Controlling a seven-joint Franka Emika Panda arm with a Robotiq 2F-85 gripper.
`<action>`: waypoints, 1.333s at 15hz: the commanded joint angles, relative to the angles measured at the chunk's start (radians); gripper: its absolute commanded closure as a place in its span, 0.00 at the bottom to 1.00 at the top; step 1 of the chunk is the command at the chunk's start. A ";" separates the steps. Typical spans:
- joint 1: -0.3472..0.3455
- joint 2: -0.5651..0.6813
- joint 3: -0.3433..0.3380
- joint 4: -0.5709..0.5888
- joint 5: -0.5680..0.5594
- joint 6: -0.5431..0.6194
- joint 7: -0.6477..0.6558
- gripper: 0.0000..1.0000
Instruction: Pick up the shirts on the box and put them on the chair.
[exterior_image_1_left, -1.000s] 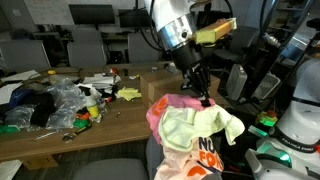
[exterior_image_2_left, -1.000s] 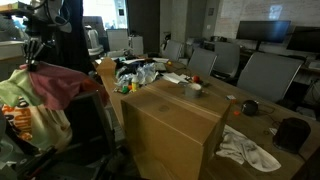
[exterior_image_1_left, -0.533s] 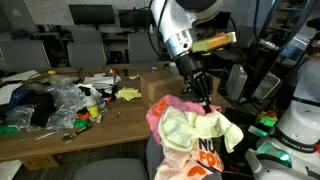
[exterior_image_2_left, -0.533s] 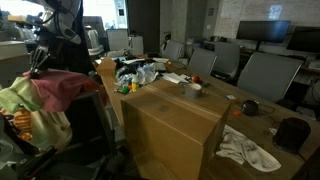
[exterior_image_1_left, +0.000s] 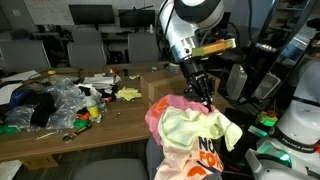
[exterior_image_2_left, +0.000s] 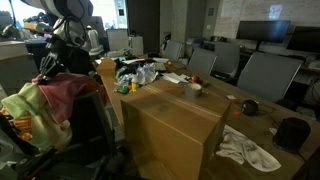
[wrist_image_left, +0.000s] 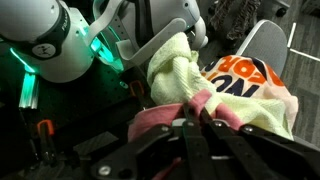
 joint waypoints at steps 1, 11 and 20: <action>-0.002 -0.047 0.002 -0.026 0.022 0.022 0.017 0.98; -0.003 -0.095 0.011 -0.035 0.017 0.032 0.031 0.68; -0.005 -0.111 0.011 -0.045 0.017 0.041 0.040 0.01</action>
